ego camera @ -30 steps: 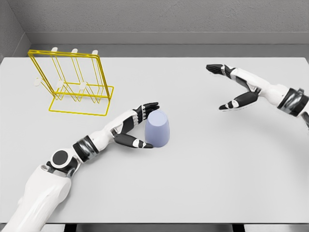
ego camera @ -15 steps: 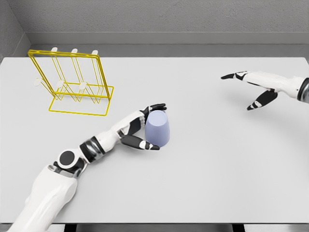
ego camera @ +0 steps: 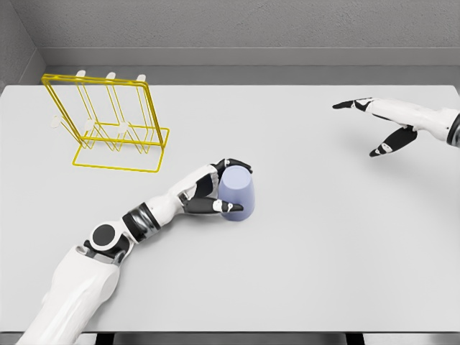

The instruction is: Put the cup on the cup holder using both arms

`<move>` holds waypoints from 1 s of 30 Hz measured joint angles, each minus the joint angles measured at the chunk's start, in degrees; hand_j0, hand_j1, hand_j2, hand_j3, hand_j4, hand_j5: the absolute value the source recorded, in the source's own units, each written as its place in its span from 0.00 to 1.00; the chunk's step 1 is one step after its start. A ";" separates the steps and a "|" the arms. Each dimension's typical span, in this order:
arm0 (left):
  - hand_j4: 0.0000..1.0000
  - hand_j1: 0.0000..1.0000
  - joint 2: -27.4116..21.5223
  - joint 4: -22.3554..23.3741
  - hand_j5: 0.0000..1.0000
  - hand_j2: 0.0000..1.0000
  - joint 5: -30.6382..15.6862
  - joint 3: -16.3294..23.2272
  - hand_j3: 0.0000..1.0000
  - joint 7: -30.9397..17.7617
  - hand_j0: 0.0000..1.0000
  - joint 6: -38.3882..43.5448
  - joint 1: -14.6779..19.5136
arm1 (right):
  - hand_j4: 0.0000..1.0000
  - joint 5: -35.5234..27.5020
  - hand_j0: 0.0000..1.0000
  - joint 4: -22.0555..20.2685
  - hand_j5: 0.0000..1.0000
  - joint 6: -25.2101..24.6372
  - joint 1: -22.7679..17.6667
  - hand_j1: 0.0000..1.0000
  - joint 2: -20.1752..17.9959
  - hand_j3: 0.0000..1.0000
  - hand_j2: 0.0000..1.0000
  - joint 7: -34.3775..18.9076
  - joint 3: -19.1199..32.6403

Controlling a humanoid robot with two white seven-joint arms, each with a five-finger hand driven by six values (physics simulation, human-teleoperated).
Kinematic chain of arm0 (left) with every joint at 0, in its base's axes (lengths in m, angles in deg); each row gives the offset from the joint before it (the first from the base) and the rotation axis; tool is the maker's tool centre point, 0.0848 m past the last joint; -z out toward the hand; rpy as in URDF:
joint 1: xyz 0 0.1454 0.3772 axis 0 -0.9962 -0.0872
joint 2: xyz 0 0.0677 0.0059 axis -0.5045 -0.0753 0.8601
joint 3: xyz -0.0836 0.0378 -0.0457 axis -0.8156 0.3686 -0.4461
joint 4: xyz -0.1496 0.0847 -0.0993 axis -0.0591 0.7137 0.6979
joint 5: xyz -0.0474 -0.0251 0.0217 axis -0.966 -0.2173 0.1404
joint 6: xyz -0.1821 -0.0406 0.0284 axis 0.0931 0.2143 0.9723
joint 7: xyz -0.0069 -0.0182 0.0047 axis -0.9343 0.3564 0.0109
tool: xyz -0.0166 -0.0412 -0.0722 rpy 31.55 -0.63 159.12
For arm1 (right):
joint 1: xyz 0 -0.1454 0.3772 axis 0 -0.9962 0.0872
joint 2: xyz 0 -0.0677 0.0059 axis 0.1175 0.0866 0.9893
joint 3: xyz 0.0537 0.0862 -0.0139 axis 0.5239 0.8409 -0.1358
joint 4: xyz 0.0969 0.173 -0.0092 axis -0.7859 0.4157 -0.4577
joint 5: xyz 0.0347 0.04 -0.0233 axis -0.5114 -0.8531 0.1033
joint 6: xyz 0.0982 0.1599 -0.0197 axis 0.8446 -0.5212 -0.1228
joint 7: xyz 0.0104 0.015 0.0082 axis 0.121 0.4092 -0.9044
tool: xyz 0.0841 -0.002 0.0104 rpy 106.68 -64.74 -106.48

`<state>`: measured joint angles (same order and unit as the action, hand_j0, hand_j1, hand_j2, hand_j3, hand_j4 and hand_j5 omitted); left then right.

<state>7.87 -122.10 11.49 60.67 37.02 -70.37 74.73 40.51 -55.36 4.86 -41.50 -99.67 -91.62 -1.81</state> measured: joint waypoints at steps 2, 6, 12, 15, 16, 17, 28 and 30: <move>0.35 0.35 -0.05 -0.02 0.35 0.35 0.03 -0.02 0.35 -0.01 0.35 -0.02 0.00 | 1.00 0.01 1.00 -0.03 1.00 0.00 -0.09 1.00 0.04 1.00 1.00 0.00 0.01; 0.35 0.35 -0.51 -0.92 0.35 0.35 -0.74 -0.38 0.35 -0.04 0.35 -0.20 -0.79 | 1.00 0.01 1.00 -0.06 1.00 0.00 -0.09 1.00 0.07 1.00 1.00 0.00 0.02; 0.35 0.35 -4.05 -6.12 0.35 0.35 -6.63 -1.54 0.35 -0.06 0.35 -0.24 -4.66 | 1.00 0.02 1.00 -0.07 1.00 0.00 0.00 1.00 0.08 1.00 1.00 0.00 0.03; 0.35 0.35 -7.30 -10.21 0.35 0.35 -9.63 -3.59 0.35 -0.09 0.35 -0.08 -5.19 | 1.00 0.01 1.00 -0.07 1.00 0.00 0.00 1.00 0.08 1.00 1.00 0.00 0.02; 0.35 0.35 -8.53 -11.45 0.35 0.35 -10.63 -4.13 0.35 -0.08 0.35 -0.03 -5.62 | 1.00 0.02 1.00 -0.07 1.00 0.00 -0.09 1.00 0.08 1.00 1.00 0.00 0.02; 0.35 0.35 -9.66 -12.65 0.35 0.35 -11.52 -4.88 0.35 -0.09 0.35 0.00 -6.41 | 1.00 0.02 1.00 -0.07 1.00 0.00 -0.09 1.00 0.08 1.00 1.00 0.00 0.02; 0.35 0.35 -20.25 -19.32 0.35 0.35 -21.01 -11.71 0.35 -0.11 0.35 0.15 -4.75 | 1.00 0.01 1.00 -0.07 1.00 0.00 0.09 1.00 0.08 1.00 1.00 0.00 0.03; 0.35 0.35 -21.58 -19.40 0.35 0.35 -22.45 -12.20 0.35 -0.12 0.35 0.25 -3.17 | 1.00 0.01 1.00 -0.07 1.00 0.00 0.09 1.00 0.03 1.00 1.00 0.00 0.03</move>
<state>-13.71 -141.50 -10.96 48.47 36.90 -70.12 71.57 40.52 -55.43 4.86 -41.41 -99.64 -91.62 -1.79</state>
